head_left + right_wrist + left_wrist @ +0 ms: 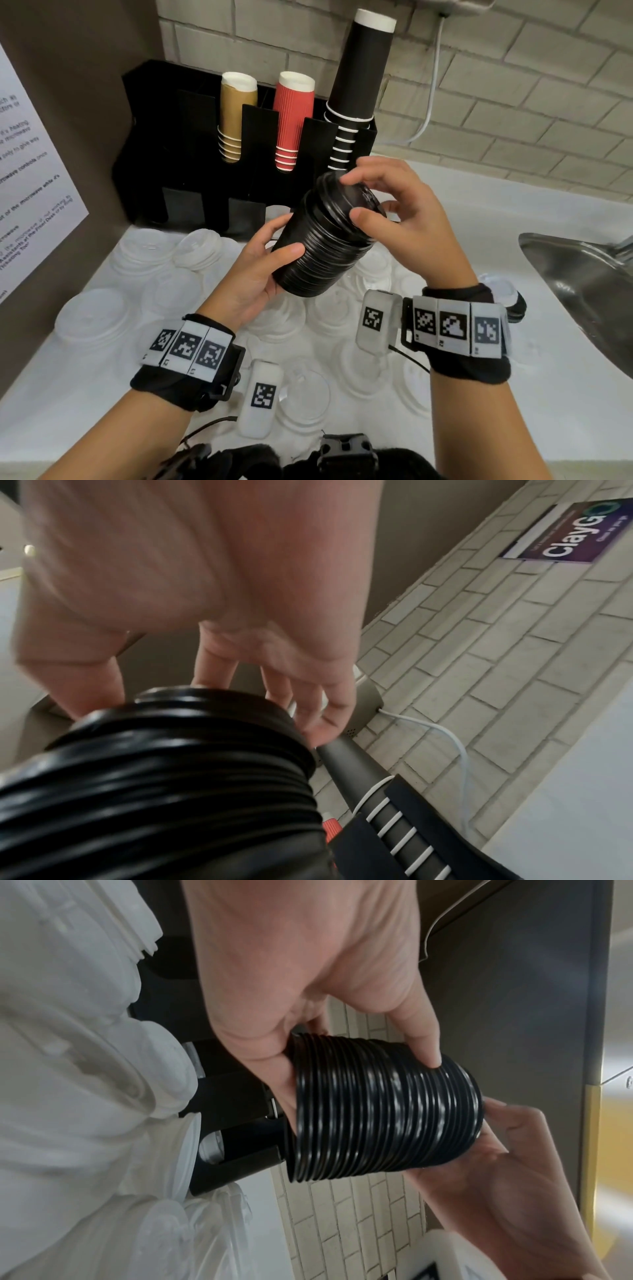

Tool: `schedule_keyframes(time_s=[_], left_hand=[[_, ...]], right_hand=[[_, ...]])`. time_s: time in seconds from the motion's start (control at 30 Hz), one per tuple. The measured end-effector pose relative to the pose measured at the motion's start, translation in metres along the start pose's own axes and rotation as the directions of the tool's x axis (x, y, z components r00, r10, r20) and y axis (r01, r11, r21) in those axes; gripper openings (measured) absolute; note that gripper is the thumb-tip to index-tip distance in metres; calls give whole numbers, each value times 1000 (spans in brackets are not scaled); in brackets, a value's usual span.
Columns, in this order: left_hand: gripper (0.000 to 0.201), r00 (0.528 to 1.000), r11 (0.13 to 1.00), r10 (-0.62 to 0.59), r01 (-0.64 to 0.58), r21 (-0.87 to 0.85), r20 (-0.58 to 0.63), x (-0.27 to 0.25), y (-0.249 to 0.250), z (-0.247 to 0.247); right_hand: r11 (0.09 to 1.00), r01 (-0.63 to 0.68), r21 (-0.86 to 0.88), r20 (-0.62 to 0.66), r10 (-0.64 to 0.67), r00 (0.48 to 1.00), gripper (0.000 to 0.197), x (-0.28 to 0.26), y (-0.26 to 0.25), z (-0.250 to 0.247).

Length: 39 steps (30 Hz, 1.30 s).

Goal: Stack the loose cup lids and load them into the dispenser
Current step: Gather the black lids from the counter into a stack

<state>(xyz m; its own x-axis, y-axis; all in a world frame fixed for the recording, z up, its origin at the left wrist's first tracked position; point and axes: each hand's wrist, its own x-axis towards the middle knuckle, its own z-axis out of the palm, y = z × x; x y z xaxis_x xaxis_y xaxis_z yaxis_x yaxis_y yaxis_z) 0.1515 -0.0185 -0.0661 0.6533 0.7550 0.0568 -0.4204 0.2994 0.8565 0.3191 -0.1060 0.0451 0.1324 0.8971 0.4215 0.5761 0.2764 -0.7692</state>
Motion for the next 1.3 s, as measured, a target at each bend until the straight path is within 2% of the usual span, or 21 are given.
schedule_keyframes(time_s=[0.13,0.43,0.63,0.7,0.73,0.77,0.8,0.83,0.87,0.9,0.93,0.97,1.0,1.03,1.1,1.13,1.3], left_hand=[[52,1000,1000,-4,4,2,5,0,-1,2],[62,1000,1000,-13,13,-11,-12,0,-2,6],[59,1000,1000,-17,17,-1,0,0,-4,7],[61,1000,1000,-14,14,-11,2,2,-4,7],[62,1000,1000,-13,13,-18,1,3,-4,6],[63,1000,1000,-11,11,-25,-1,3,-3,6],[63,1000,999,-7,7,-32,-5,4,-2,5],[63,1000,999,-2,2,-39,-9,4,-2,4],[62,1000,999,2,-2,-45,-11,4,-1,3],[61,1000,999,3,-4,-49,-13,4,0,3],[60,1000,999,4,-5,-47,-14,4,0,2],[58,1000,999,4,-4,-39,-15,5,1,2],[56,1000,1000,3,-3,-28,-14,5,1,2],[55,1000,1000,2,-3,-18,-12,5,2,2],[57,1000,1000,-3,3,-2,-9,6,2,2],[58,1000,1000,-6,6,4,-10,6,1,2],[56,1000,1000,-6,6,11,-9,6,1,2]], right_hand=[[998,29,-58,37,-27,999,31,1,-4,1],[996,46,-73,74,-40,996,33,-2,-5,0],[990,83,-114,92,-73,993,32,-5,-2,-4],[996,38,-77,-5,-38,999,34,-8,10,-20],[999,-25,-31,-108,22,994,33,-9,20,-32],[994,-107,5,-232,105,967,32,-9,33,-46],[976,-220,1,-351,206,914,32,-9,50,-62],[925,-378,-50,-433,321,843,36,-8,70,-80],[815,-564,-133,-464,452,762,43,-8,91,-98],[650,-723,-232,-456,584,671,52,-8,111,-114],[465,-816,-344,-439,689,577,62,-10,129,-127],[305,-844,-442,-432,752,498,69,-13,143,-137],[198,-838,-508,-434,782,448,71,-18,155,-145],[146,-827,-544,-433,795,425,67,-24,163,-148],[115,-792,-600,-430,788,440,47,-38,173,-151],[84,-767,-637,-437,780,448,44,-45,178,-152],[-50,-687,-725,-424,818,389,38,-48,182,-158]])
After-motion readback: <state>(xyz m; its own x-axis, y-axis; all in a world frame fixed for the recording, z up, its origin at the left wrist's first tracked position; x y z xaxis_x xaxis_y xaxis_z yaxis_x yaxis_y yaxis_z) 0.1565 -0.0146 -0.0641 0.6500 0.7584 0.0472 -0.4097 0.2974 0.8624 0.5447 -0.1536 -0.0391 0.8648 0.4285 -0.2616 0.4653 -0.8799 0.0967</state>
